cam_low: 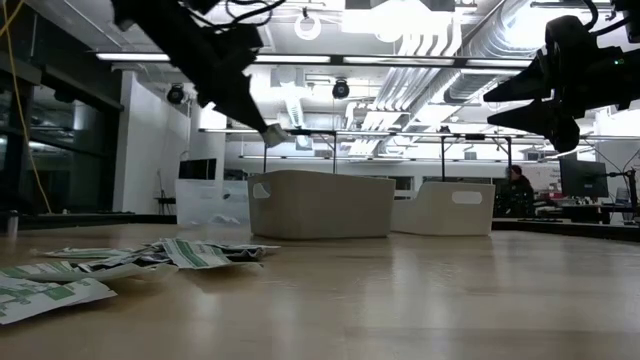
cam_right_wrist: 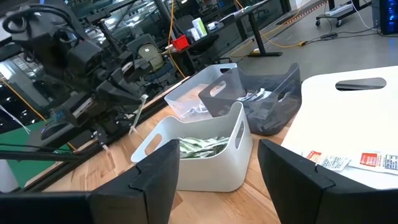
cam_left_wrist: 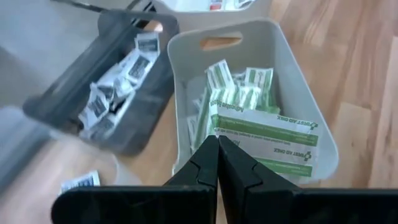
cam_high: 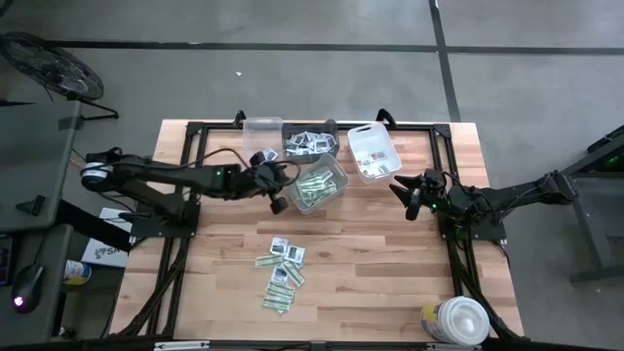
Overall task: Pick & Place First Aid Supplies
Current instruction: Put the bandage pack into the gray bin
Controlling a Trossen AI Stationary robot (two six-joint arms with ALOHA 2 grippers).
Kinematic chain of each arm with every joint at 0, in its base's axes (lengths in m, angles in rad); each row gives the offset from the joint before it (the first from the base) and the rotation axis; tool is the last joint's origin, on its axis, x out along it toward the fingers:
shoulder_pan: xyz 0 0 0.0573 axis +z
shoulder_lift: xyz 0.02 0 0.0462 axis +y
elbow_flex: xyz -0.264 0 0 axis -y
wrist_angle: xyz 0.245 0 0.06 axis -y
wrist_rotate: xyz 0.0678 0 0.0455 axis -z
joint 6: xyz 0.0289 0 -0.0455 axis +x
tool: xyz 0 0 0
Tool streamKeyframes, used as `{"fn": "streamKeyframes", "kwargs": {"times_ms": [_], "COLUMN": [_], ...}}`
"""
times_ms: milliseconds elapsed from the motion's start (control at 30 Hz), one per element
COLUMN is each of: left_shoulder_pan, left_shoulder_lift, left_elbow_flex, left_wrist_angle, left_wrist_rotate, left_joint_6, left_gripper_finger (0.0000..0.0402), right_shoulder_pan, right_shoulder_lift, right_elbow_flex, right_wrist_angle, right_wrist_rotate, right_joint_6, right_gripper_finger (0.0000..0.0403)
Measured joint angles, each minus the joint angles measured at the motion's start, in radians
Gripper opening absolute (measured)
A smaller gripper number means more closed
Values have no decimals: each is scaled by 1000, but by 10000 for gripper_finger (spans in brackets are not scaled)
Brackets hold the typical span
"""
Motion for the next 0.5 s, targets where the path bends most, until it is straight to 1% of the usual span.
{"fn": "streamKeyframes", "kwargs": {"times_ms": [133, 333, 500], "left_shoulder_pan": [29, 57, 78], "left_shoulder_lift": [80, 203, 276], "left_elbow_flex": [75, 161, 214], "left_wrist_angle": [6, 2, 5], "left_wrist_rotate": [9, 69, 108], "left_joint_6": [84, 208, 317], "left_gripper_finger": [0, 0, 0], "right_shoulder_pan": [0, 0, 0], "right_shoulder_lift": [0, 0, 0], "right_elbow_flex": [0, 0, 0], "right_wrist_angle": [0, 0, -2], "right_wrist_rotate": [0, 0, 0], "right_joint_6": [0, 0, 0], "right_gripper_finger": [211, 211, 211]}}
